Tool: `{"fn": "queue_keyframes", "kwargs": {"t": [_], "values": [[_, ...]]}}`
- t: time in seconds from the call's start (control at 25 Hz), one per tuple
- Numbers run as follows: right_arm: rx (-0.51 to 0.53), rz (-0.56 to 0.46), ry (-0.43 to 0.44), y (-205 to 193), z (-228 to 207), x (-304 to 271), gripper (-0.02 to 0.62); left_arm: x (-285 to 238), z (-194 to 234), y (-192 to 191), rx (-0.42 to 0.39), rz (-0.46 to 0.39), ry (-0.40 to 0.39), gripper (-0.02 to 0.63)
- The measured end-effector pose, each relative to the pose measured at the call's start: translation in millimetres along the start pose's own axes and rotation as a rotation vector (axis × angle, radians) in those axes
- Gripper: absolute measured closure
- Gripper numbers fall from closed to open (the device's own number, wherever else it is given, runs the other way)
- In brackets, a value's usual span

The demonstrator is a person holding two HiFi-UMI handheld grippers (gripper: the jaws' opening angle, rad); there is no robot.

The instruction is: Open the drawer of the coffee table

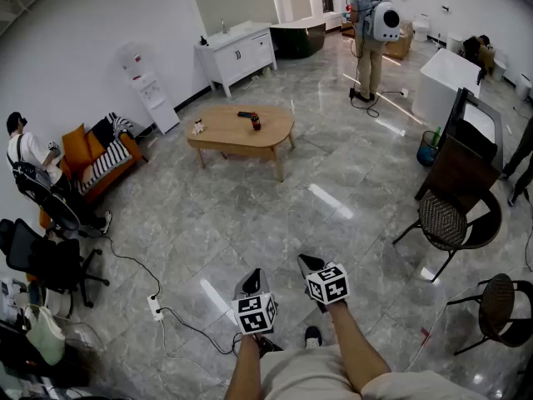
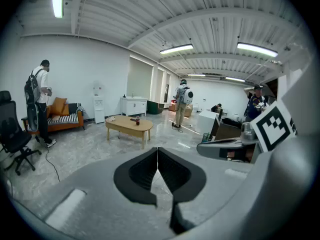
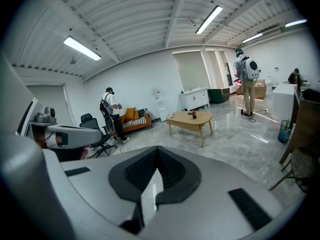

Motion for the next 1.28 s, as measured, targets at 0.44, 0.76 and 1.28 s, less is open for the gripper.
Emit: {"fn": "queue_keyframes", "kwargs": {"t": [0.44,0.76,1.28], "values": [[0.012,-0.005,0.052,-3,-6,5,0.580,11,-2,1,0.000,-0.009,0.039,0.595],[0.098,0.057,0.060,-12,-9,2,0.580,-8,22,-3,0.078,-0.008,0.072,0.594],[-0.022,-0.069,-0.030,54,-76,-24,0.580,-102,35,49,0.119,-0.022,0.001,0.594]]}}
Point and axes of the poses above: the fingertips, and each gripper's own axes: x backward along the fingers, z to its left, y out of its top, the point moved 3 cm from there along x, backward along the fingers
